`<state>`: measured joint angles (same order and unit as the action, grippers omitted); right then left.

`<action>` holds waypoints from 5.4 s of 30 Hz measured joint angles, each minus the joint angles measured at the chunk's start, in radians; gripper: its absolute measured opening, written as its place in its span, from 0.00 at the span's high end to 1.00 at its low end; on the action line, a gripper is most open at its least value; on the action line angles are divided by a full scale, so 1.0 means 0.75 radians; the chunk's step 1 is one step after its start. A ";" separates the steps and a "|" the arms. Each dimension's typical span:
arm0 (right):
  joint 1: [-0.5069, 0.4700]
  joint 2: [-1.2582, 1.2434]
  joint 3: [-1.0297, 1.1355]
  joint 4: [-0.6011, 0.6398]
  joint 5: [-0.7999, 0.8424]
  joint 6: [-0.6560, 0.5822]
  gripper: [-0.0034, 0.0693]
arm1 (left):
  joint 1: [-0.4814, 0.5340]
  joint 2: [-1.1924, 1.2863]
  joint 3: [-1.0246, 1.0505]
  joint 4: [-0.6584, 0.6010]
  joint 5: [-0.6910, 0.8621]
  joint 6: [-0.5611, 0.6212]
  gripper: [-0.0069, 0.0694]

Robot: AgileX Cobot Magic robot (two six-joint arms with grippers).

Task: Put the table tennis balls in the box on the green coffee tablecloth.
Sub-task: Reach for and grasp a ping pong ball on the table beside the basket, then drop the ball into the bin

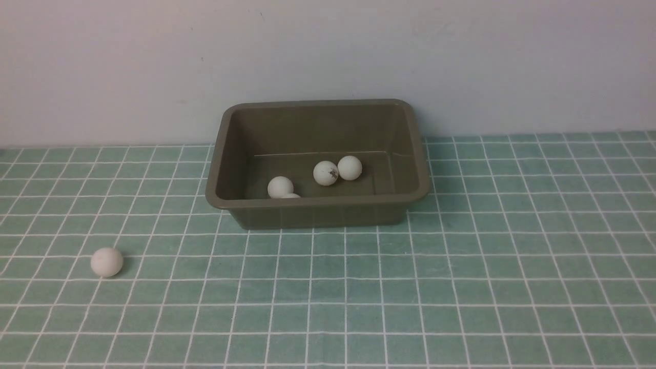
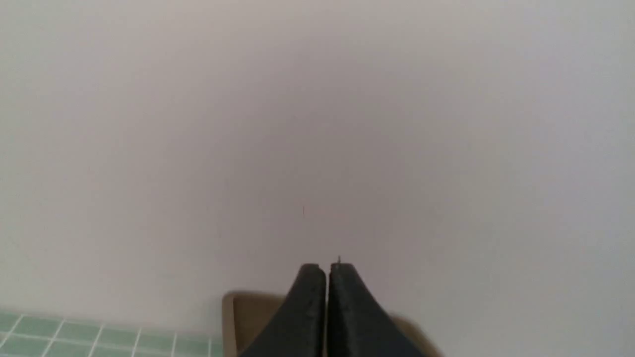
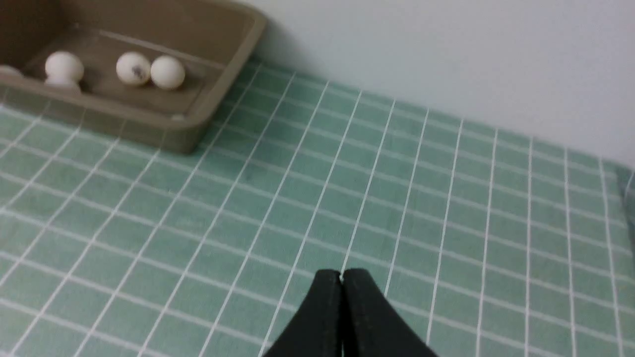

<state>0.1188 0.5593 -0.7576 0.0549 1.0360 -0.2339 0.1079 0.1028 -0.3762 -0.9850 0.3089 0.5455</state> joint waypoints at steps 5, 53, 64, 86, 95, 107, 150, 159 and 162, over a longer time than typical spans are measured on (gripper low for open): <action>0.000 -0.080 0.132 0.000 0.013 0.003 0.97 | 0.000 0.339 -0.120 0.206 0.242 0.062 0.91; 0.000 -0.207 0.235 0.161 0.139 0.003 0.98 | 0.000 2.454 -1.569 1.254 1.198 -0.650 0.58; 0.000 -0.207 0.235 0.164 0.149 0.003 0.98 | 0.000 2.454 -1.566 1.313 1.199 -0.648 0.58; 0.000 -0.207 0.235 0.288 0.165 -0.029 0.98 | 0.000 2.544 -1.566 1.313 1.174 -0.633 0.24; 0.000 -0.207 0.235 0.298 0.165 -0.029 0.98 | 0.000 2.642 -1.566 1.313 1.149 -0.628 0.24; 0.000 -0.207 0.235 0.312 0.165 -0.032 0.98 | 0.000 2.736 -1.572 1.313 1.128 -0.625 0.45; 0.000 -0.207 0.235 -0.088 -0.257 -0.033 0.98 | -0.571 2.570 -2.179 1.256 1.207 -0.417 0.74; 0.000 -0.207 0.235 -0.291 -0.376 -0.033 0.98 | -0.571 2.361 -2.179 1.168 1.238 -0.359 0.91; 0.000 -0.207 0.235 -0.308 -0.378 -0.033 0.98 | -0.571 2.285 -2.179 1.089 1.246 -0.321 0.91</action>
<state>0.1188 0.4044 -0.5816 -0.1757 0.7524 -0.2588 -0.3200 1.8163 -2.0108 -0.1681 1.2435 0.3046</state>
